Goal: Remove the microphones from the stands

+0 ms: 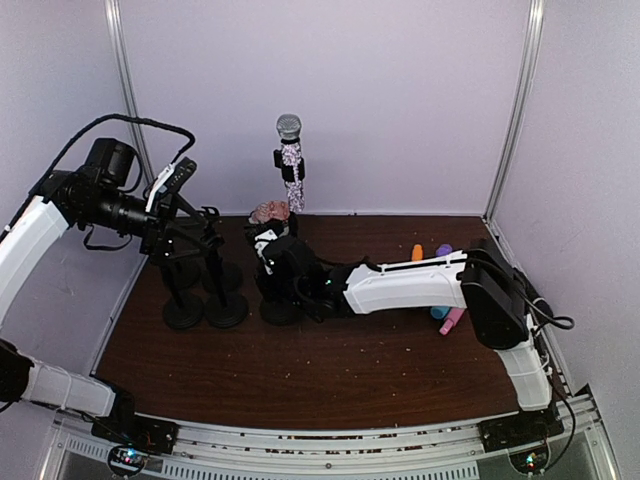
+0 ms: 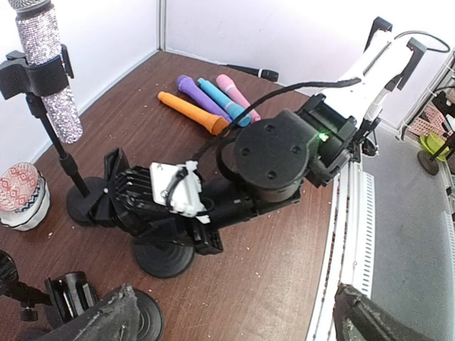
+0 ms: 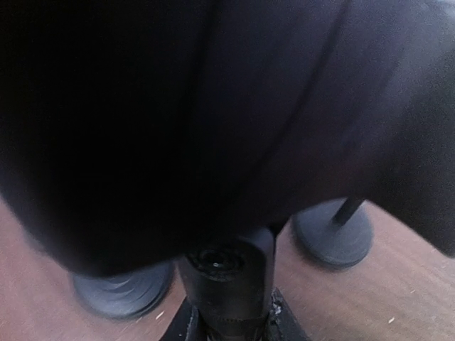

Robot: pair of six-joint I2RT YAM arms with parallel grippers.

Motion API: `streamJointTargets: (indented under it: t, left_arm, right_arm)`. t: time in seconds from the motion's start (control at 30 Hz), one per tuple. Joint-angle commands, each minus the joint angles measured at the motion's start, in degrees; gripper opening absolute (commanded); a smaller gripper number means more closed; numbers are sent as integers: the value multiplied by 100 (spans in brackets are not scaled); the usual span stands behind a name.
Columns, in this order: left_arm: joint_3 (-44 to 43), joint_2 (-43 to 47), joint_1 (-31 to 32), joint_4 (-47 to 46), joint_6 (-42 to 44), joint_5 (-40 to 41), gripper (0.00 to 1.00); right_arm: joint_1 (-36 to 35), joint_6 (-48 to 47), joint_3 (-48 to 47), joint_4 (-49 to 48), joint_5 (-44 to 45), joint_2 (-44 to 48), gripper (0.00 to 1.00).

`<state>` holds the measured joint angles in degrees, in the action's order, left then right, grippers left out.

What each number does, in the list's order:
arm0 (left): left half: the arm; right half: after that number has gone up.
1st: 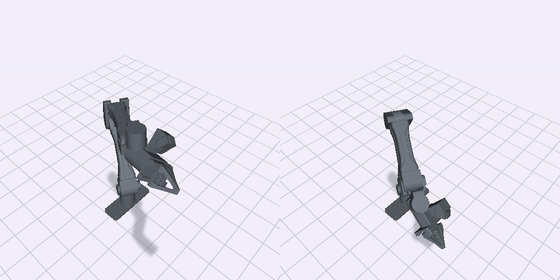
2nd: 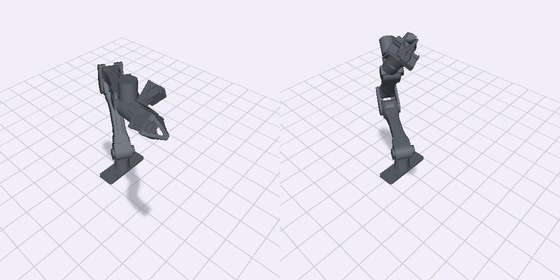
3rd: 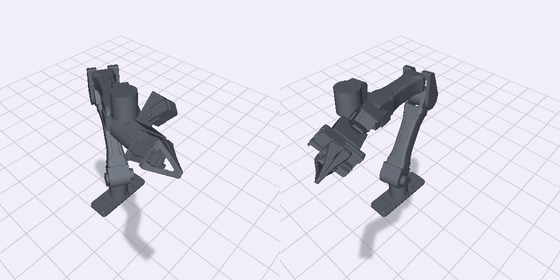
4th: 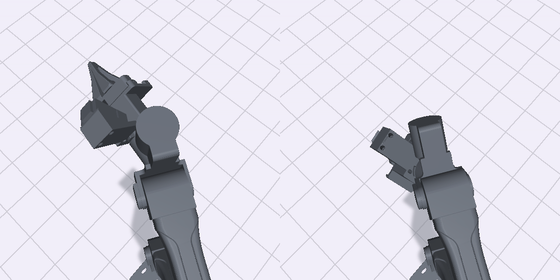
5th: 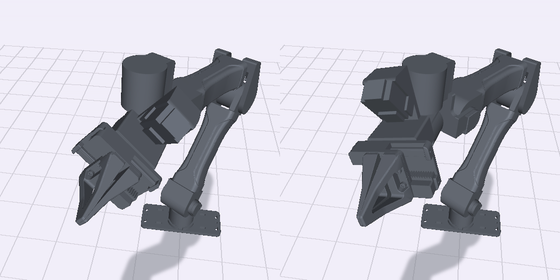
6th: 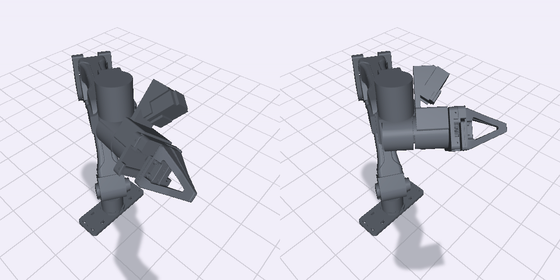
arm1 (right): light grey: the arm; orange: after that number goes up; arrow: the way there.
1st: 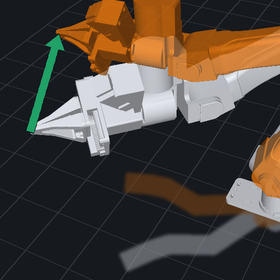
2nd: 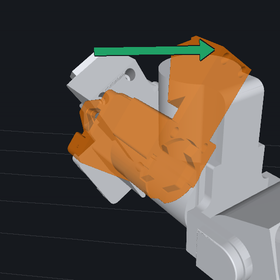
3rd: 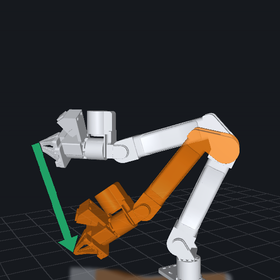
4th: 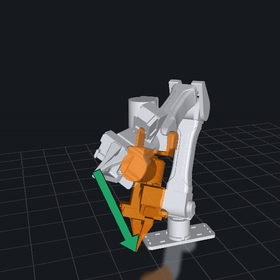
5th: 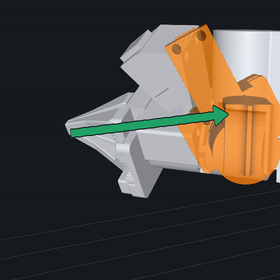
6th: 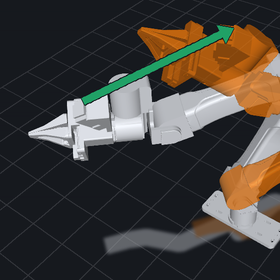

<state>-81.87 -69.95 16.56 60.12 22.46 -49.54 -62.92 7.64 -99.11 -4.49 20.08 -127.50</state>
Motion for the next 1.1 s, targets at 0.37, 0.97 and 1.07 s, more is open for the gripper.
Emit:
streamJointTargets:
  t: [0.37, 0.97, 1.07]
  left_arm:
    - [-145, 111, -142, 18, 216, 50, 98]
    - [-287, 186, -144, -154, 30, 218, 98]
    - [-330, 132, -155, -236, -35, 251, 98]
  right_arm:
    - [36, 260, -425, -865, 899, -558, 13]
    - [40, 522, 1035, -377, 498, 1085, 100]
    - [60, 567, 1604, -311, 405, 1856, 100]
